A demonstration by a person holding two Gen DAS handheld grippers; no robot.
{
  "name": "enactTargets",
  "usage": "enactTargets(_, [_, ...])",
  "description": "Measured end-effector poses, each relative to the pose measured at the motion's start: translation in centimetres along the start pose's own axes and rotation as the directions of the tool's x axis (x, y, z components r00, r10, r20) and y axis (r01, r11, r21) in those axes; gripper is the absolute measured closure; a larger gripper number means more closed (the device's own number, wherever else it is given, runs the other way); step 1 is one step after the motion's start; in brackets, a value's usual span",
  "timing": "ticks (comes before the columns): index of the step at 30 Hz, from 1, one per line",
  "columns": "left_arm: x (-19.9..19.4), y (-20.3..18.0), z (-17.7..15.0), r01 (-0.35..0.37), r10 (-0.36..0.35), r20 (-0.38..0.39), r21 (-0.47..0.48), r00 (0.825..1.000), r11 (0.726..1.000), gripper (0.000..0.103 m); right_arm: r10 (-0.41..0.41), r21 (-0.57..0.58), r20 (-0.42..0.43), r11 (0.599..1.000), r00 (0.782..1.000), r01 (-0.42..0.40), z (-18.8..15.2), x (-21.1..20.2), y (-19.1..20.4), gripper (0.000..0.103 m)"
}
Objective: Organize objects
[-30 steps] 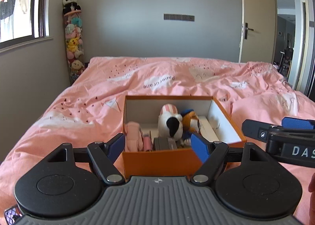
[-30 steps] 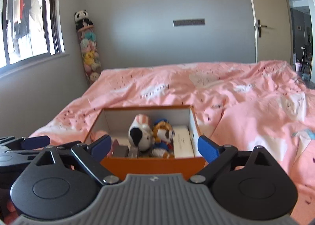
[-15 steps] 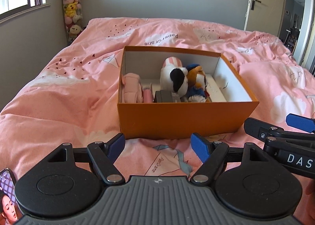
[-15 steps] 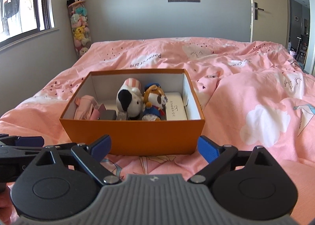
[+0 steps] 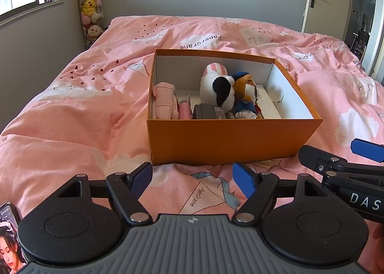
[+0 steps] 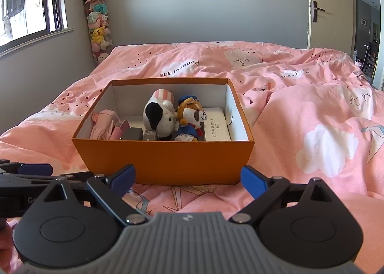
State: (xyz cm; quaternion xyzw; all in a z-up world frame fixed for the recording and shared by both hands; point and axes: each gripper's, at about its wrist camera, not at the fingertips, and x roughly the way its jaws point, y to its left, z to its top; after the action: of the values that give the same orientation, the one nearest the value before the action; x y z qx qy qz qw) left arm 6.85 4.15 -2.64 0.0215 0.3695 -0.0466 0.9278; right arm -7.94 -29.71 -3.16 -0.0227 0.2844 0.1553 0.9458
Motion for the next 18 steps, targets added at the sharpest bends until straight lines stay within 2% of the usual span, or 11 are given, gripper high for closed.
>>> enactTargets(18, [-0.41,0.06,0.31,-0.005,0.005,0.014,0.007,1.0,1.0,0.014,0.006,-0.005,0.018,1.0,1.0,-0.006,0.16,-0.22,0.13,0.008])
